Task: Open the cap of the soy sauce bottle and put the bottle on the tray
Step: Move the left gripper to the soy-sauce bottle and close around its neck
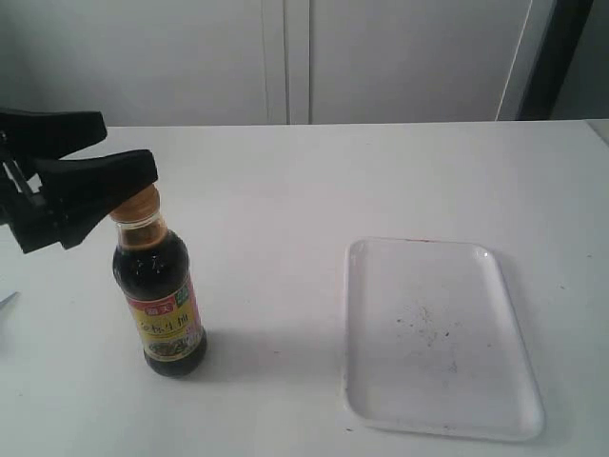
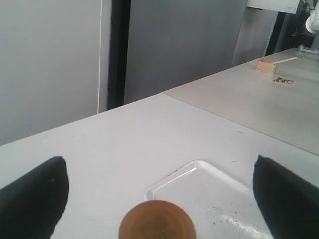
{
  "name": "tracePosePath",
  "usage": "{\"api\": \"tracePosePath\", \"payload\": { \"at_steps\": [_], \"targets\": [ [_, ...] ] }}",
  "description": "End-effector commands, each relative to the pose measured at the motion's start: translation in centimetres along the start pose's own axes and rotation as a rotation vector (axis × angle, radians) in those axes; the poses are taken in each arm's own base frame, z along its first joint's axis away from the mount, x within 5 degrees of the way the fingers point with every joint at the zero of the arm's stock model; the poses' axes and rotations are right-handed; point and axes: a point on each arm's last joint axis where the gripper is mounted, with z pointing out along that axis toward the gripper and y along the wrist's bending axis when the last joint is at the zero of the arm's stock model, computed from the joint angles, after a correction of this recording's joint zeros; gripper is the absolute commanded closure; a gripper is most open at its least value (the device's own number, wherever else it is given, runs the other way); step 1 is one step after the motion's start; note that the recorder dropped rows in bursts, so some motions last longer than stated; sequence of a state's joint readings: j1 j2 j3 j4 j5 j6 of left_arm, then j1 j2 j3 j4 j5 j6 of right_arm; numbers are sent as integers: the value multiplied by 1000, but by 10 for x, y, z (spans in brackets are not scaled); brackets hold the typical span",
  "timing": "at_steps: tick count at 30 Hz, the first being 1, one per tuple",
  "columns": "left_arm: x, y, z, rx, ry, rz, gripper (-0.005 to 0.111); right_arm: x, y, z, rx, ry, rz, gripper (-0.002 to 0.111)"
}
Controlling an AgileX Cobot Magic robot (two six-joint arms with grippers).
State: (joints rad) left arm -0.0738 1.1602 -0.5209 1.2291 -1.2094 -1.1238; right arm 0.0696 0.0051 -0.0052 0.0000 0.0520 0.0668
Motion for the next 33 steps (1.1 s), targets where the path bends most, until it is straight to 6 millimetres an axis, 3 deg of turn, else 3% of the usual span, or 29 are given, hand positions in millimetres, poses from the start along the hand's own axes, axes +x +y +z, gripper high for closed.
{"api": "tracePosePath", "payload": {
  "at_steps": [1,19,33],
  "targets": [
    [5,-7,10,65,12,25,2,1,0,0,0,-4,-9,108],
    [32,2,24,85,88,8,2,1,0,0,0,-2,-9,108],
    [75,1,17,52,175,48,2,1,0,0,1,0,-9,108]
  ]
}}
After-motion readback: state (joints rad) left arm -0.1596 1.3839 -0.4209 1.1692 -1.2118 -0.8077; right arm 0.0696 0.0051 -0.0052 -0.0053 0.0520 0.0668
